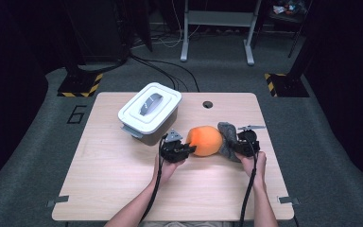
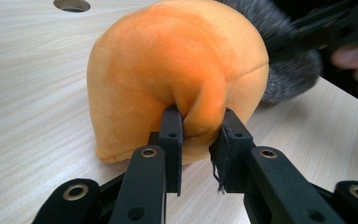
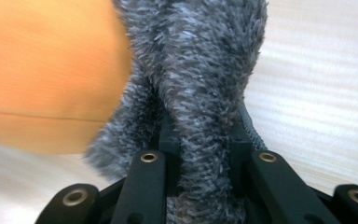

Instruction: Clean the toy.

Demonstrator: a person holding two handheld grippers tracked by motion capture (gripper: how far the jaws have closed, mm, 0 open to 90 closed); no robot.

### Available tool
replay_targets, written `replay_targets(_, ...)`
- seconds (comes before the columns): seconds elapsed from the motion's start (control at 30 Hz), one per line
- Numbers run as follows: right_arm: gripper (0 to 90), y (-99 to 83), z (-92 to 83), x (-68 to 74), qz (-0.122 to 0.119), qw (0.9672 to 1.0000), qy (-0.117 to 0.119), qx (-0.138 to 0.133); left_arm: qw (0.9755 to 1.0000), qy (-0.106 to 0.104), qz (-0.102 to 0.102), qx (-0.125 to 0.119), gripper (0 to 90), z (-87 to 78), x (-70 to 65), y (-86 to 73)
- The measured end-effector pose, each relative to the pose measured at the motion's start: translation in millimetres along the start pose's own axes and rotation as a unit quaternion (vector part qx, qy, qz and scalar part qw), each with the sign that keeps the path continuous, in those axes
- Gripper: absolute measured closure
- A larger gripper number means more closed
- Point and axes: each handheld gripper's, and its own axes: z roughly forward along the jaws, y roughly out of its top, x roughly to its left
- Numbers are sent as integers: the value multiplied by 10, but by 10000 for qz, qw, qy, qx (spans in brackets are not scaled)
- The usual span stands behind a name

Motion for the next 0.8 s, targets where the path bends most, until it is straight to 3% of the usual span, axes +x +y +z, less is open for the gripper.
replay_targets(0.1,744,57,-201,76,-201,9995,66,-233,10000,11,-22,-25,747,5,4,-2)
replay_targets(0.2,744,134,-403,239,-383,9978,324,-443,10000,25,8,-30,747,12,-8,1)
replay_targets(0.37,744,233,-522,509,-679,9937,647,-608,10000,38,74,-3,747,13,-16,6)
replay_targets(0.47,744,283,-515,670,-878,9907,826,-634,10000,37,86,-2,747,13,-19,8)
replay_targets(0.63,743,326,-375,846,-959,9867,1211,-514,10000,-11,78,-1,746,12,-15,6)
replay_targets(0.73,743,322,-276,881,-975,9871,1196,-420,10000,-23,34,22,746,11,-5,-1)
replay_targets(0.8,743,312,-263,909,-1043,9889,960,-437,10000,-30,33,26,746,12,-4,-3)
